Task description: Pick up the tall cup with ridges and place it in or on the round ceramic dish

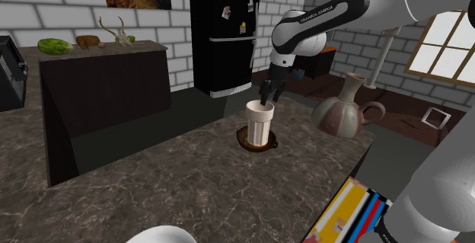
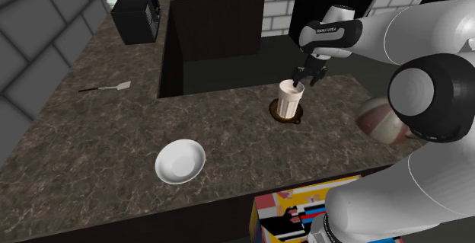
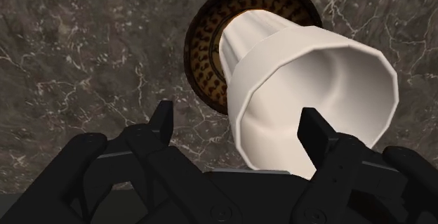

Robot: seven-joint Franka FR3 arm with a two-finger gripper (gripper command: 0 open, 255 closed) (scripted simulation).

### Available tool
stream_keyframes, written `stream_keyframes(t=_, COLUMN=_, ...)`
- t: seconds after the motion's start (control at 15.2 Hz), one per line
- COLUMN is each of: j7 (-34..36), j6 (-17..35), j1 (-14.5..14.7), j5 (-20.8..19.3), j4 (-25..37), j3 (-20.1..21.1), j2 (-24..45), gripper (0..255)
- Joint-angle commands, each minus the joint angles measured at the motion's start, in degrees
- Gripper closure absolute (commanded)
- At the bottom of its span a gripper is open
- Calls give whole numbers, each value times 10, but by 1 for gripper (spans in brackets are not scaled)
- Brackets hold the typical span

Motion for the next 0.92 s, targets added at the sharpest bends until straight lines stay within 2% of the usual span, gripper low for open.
stream_keyframes(t=0.0, j7=0, j6=0, j1=0, j5=0, j4=0, j3=0, j2=0, gripper=0)
stream_keyframes(t=0.07, j7=0, j6=0, j1=0, j5=0, j4=0, j3=0, j2=0, gripper=0)
stream_keyframes(t=0.33, j7=3, j6=-71, j1=-4, j5=-6, j4=47, j3=-5, j2=-24, gripper=0)
stream_keyframes(t=0.86, j7=3, j6=-71, j1=-4, j5=-6, j4=47, j3=-5, j2=-24, gripper=0)
